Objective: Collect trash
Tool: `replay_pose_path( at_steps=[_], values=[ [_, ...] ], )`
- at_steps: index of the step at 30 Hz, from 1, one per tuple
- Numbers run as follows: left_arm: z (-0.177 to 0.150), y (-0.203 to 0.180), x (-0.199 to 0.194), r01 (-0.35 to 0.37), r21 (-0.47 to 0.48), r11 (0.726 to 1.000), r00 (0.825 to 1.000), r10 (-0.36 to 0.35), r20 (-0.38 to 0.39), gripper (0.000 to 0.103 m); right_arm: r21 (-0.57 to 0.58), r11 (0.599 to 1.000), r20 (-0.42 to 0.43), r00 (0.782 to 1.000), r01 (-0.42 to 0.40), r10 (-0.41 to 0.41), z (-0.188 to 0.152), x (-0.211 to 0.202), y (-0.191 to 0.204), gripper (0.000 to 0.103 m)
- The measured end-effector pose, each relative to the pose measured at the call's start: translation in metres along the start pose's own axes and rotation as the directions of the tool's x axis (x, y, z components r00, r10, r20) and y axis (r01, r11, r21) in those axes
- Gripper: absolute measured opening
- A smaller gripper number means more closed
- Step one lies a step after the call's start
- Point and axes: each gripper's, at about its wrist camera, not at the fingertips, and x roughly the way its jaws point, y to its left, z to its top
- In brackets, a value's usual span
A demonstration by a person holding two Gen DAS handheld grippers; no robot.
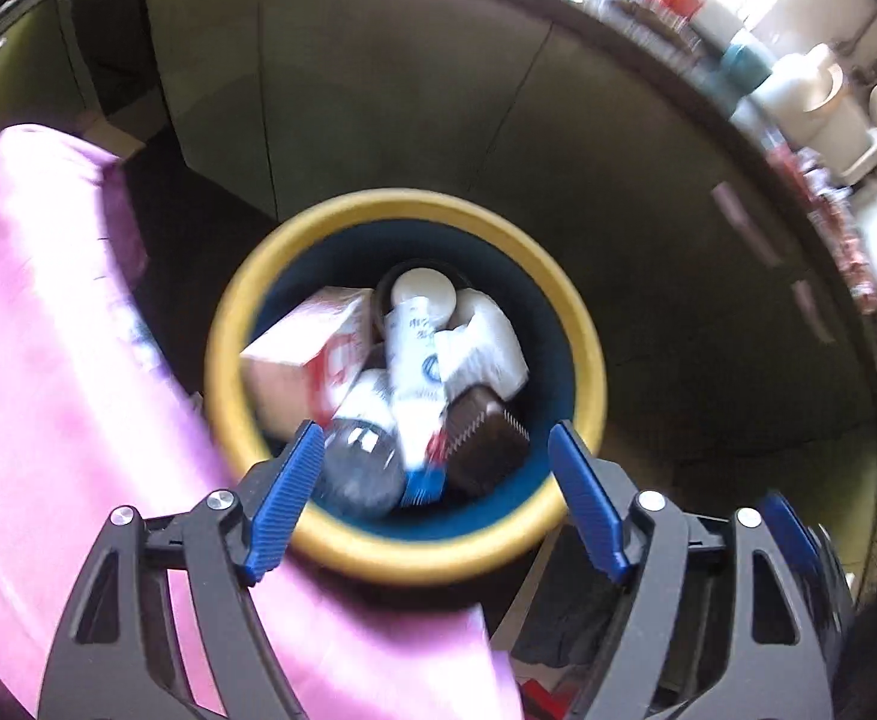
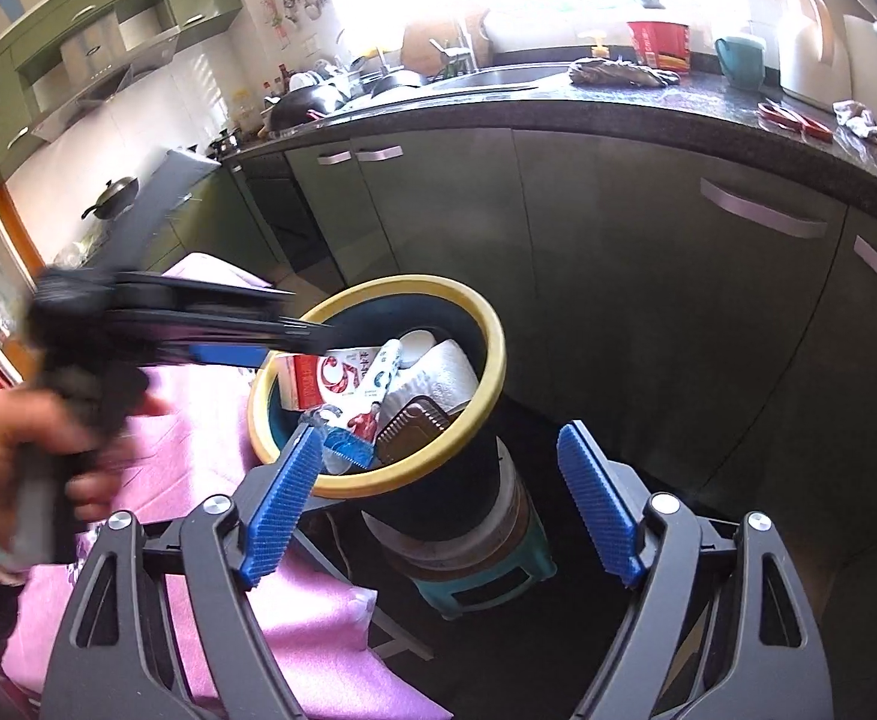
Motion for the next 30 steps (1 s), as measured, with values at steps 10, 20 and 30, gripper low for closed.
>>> replay_pose_path(
  at_steps=[10,20,30],
  values=[
    [-0.168,0.101,-0.194,-0.161,-0.206,0.965,0.885,0.234,0.403,0.093,-0.194,0.965,-0.062,0.984,-0.175,0.166,-0.012,0.001,0.091,0.082],
    [-0.32,0.169,-0.291,-0.313,-0.482,0.818,0.712,0.538,0.451,0.096,-0.39,0.86,-0.163,0.944,-0.329,0.287,-0.054,-0.005,0.205,0.091],
    [-0.371,0.162,-0.317,-0.39,-0.508,0.768,0.626,0.625,0.465,0.096,-0.462,0.83,-0.089,0.948,-0.312,0.306,-0.067,-0.056,0.237,0.098]
  ],
)
